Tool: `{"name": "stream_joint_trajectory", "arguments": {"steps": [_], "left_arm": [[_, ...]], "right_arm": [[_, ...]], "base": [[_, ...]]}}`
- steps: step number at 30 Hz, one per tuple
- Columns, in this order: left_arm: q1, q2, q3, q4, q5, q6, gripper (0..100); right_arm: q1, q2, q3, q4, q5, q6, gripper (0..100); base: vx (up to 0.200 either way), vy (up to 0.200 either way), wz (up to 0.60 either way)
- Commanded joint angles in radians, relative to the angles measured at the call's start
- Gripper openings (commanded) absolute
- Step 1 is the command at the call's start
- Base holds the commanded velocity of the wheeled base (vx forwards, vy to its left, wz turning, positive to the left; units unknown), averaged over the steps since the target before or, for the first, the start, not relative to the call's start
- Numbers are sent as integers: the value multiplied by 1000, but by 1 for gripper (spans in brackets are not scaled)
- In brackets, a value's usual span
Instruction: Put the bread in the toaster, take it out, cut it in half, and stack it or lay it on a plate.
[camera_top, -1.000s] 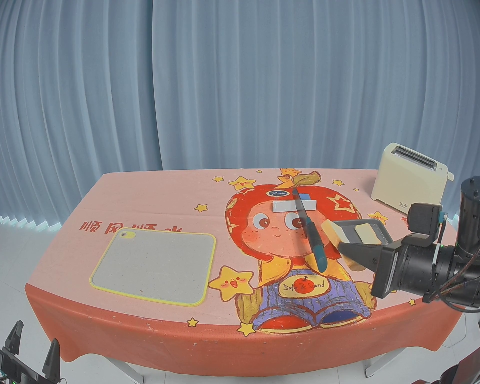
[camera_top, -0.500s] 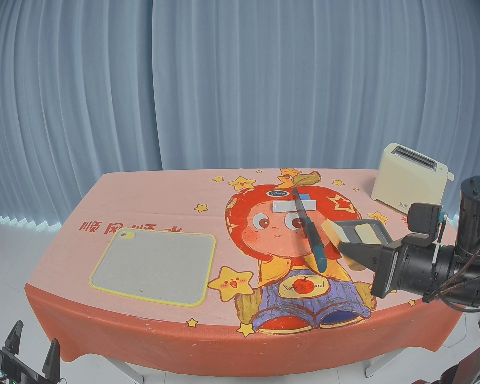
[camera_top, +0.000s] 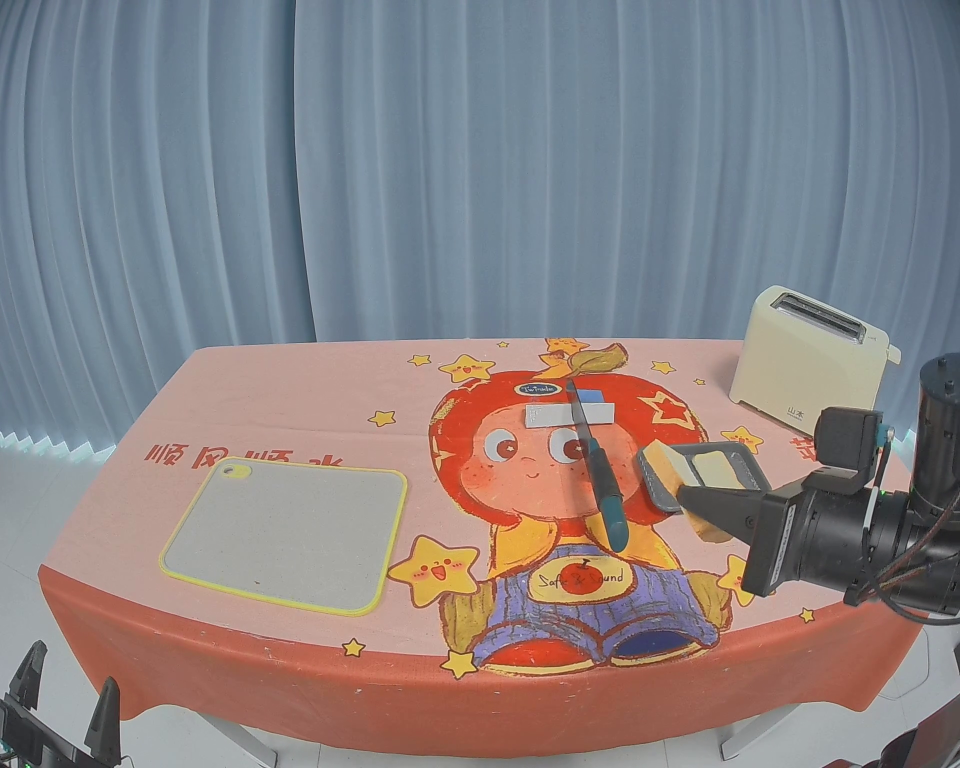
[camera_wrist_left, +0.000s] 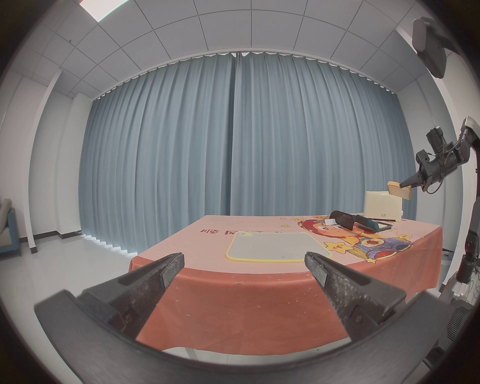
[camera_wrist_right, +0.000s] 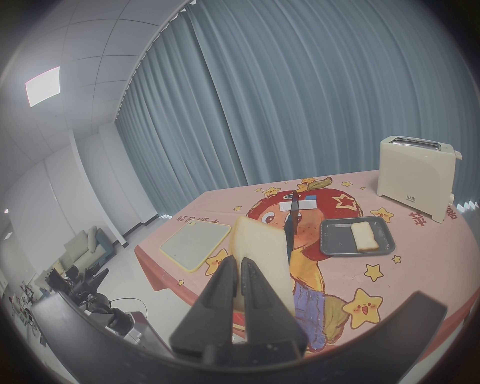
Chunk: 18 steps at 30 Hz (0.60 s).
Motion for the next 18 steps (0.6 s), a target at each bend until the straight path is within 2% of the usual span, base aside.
{"name": "stream_joint_trajectory", "arguments": {"steps": [1,14,18], "left_arm": [[1,-12,18,0,0,0,100],[-1,-12,18,0,0,0,100],[-1,-12,18,0,0,0,100]], "right_arm": [[-1,4,-1,-2,0,-1,0],[-23,-34,-4,1,-17,-11,0],[-72,-65,-3,-2,-17,-70,0]], "base": [[0,0,0],[0,0,0],[0,0,0]]}}
